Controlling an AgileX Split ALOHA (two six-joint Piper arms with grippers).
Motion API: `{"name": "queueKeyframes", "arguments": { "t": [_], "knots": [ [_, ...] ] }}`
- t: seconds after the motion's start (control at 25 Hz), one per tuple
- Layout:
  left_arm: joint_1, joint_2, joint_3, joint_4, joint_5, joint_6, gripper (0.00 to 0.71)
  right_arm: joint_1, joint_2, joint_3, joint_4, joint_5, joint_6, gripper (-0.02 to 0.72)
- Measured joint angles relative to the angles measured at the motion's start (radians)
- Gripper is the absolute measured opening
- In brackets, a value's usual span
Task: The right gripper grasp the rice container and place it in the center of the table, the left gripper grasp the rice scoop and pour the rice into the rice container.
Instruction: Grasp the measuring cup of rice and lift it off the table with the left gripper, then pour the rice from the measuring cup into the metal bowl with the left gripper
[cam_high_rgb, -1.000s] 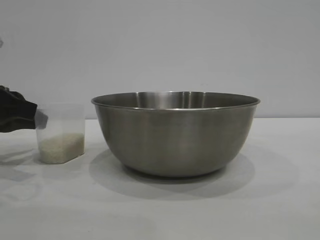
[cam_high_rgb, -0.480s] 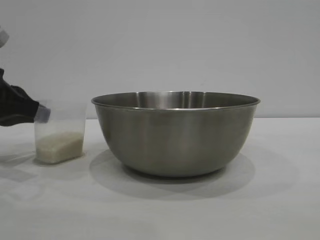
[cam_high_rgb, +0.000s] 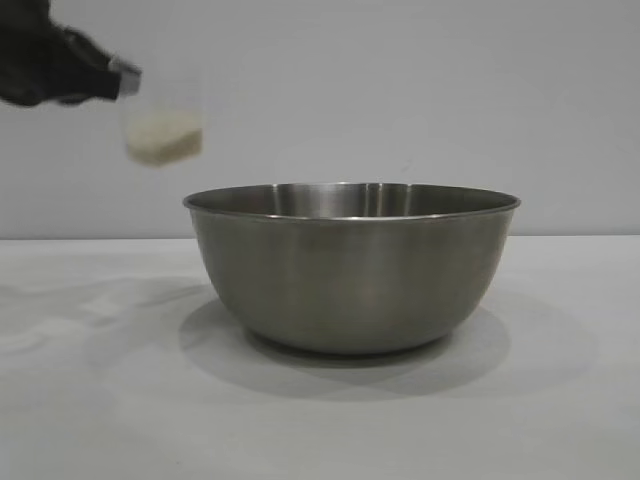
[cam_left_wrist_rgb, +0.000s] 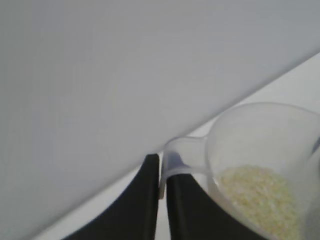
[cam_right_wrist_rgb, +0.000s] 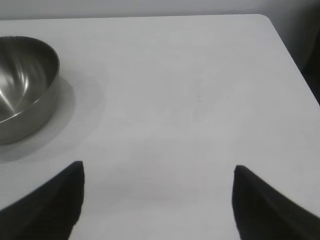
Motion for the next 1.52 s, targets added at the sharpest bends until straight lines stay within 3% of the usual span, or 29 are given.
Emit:
{"name": "queueKeyframes", "arguments": {
  "t": [0.24, 0.48, 0.68, 0.88, 1.12, 1.32, 1.52],
  "knots": [
    [0.0, 0.0, -0.179, 0.217, 0.0, 0.009, 0.0, 0.0, 0.0, 0.0, 0.0, 0.0, 0.0, 0.547],
    [-0.003, 0.0, -0.272, 0.39, -0.004, 0.061, 0.0, 0.0, 0.0, 0.0, 0.0, 0.0, 0.0, 0.547],
    [-0.074, 0.0, -0.284, 0.434, 0.003, 0.244, 0.0, 0.0, 0.0, 0.0, 0.0, 0.0, 0.0, 0.547],
    [-0.159, 0.0, -0.284, 0.468, 0.094, 0.416, 0.0, 0.0, 0.0, 0.0, 0.0, 0.0, 0.0, 0.547],
    [-0.188, 0.0, -0.284, 0.485, 0.145, 0.562, 0.0, 0.0, 0.0, 0.0, 0.0, 0.0, 0.0, 0.547],
    [-0.19, 0.0, -0.284, 0.57, 0.22, 0.659, 0.0, 0.0, 0.0, 0.0, 0.0, 0.0, 0.0, 0.547],
    [-0.19, 0.01, -0.284, 0.577, 0.25, 0.793, 0.0, 0.0, 0.0, 0.0, 0.0, 0.0, 0.0, 0.547]
  ]
}}
